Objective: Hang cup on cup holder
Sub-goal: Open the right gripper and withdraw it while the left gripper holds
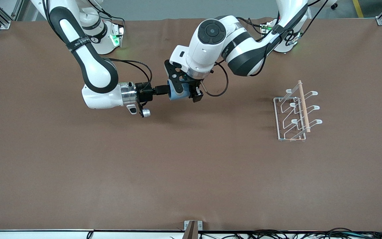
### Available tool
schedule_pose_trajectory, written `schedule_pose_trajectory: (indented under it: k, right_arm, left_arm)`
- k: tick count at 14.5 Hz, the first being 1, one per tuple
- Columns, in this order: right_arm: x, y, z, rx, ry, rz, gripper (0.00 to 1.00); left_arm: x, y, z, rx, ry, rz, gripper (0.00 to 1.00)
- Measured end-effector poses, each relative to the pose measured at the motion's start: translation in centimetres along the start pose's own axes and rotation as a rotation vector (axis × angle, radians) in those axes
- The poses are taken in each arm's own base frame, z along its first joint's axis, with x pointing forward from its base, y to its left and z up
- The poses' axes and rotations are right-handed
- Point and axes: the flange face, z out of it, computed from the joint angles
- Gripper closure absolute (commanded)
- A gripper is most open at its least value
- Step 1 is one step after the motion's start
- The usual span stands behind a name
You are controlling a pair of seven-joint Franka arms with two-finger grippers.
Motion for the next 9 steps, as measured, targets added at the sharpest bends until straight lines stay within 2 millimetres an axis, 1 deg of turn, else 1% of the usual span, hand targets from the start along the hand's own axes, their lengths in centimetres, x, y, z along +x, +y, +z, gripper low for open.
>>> schedule_pose_trajectory:
  k: [3,7,9]
  right_arm:
    - [0.0,-0.1,0.0,0.001,0.000,-0.002,0.00]
    - [0.0,-0.3,-0.1,0.006,-0.006,-0.004,0.00]
    - [0.0,-0.6,-0.9,0.026,-0.028,-0.004,0.00]
  left_arm:
    - [-0.3,-0.2,-0.3,0.002,-0.015,0.009,1.00]
    - [-1.7,-1.2,-1.4,0.004,-0.075,0.062,1.00]
    - [-2.4,-1.7,-2.1,0.007,-0.101,0.084,1.00]
